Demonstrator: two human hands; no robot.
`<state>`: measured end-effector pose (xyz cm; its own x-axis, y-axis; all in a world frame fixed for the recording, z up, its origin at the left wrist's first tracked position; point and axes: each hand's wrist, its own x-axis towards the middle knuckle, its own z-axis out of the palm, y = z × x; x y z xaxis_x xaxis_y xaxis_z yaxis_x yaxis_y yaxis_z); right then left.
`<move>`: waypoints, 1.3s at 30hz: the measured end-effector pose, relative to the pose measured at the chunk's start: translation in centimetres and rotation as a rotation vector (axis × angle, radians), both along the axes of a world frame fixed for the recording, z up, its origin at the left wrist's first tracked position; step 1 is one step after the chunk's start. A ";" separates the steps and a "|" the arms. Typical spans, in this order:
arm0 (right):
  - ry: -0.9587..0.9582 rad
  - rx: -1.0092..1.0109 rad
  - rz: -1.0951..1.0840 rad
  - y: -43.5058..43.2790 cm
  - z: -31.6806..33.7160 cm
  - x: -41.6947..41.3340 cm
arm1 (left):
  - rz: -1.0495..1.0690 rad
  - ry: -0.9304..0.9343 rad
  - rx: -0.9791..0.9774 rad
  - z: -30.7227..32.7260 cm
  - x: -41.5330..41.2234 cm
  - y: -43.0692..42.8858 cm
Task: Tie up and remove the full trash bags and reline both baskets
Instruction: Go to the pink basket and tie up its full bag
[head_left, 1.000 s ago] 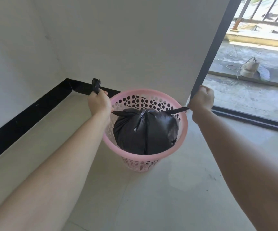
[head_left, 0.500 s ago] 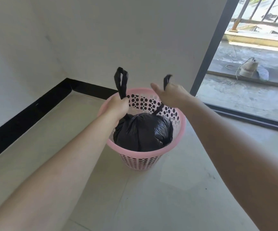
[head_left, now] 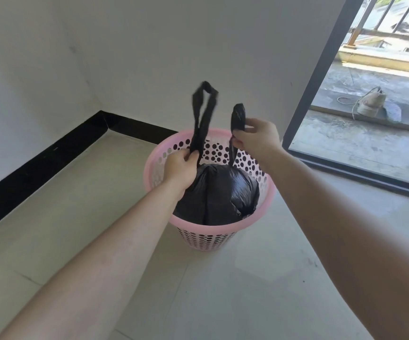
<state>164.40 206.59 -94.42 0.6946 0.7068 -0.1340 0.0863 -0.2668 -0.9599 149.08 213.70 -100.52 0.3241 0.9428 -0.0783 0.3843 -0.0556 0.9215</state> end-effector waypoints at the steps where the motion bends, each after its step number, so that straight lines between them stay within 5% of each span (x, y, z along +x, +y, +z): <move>1: 0.139 0.067 0.008 0.1 -0.2 -0.3 | 0.029 -0.054 -0.055 0.0 0.2 0.1; 3: 0.085 -0.033 0.018 0.0 -0.8 -0.9 | 0.070 -0.090 -0.157 -0.2 0.4 0.4; 8: -0.720 -0.322 0.020 -1.2 -2.7 -2.4 | 0.198 -0.064 -0.263 -1.5 -0.3 1.5; 12: -0.945 -0.507 0.101 -1.3 -2.7 -2.5 | 0.321 -0.095 -0.316 -1.9 -1.2 2.1; 15: -0.961 -0.753 0.199 -0.9 -2.6 -2.4 | 0.333 -0.088 -0.344 -2.1 -1.3 2.1; 18: -0.981 -0.773 0.387 -0.2 -3.9 -2.7 | 0.292 -0.049 -0.312 -1.9 -1.1 1.7; 21: -0.899 -0.595 0.425 0.2 -5.6 -3.1 | 0.238 -0.036 -0.226 -1.3 -0.9 1.0; 25: -0.447 -0.211 0.272 0.6 -5.5 -3.4 | 0.168 -0.205 -0.158 -0.4 -0.8 0.6; 28: -0.303 -0.042 0.183 0.5 -4.4 -3.9 | 0.140 -0.274 -0.193 -0.7 -0.6 1.0; 35: -0.537 -0.025 0.281 0.5 -5.7 -3.4 | 0.018 -0.519 -0.546 0.4 -1.1 1.0; 39: -0.730 -0.106 0.479 0.3 -5.8 -2.6 | -0.156 -0.491 -0.432 0.6 -1.5 0.8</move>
<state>161.76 206.89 -100.25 0.2642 0.9533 0.1462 0.7947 -0.1293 -0.5930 147.54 214.54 -99.91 0.5483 0.7989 -0.2472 -0.0673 0.3368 0.9392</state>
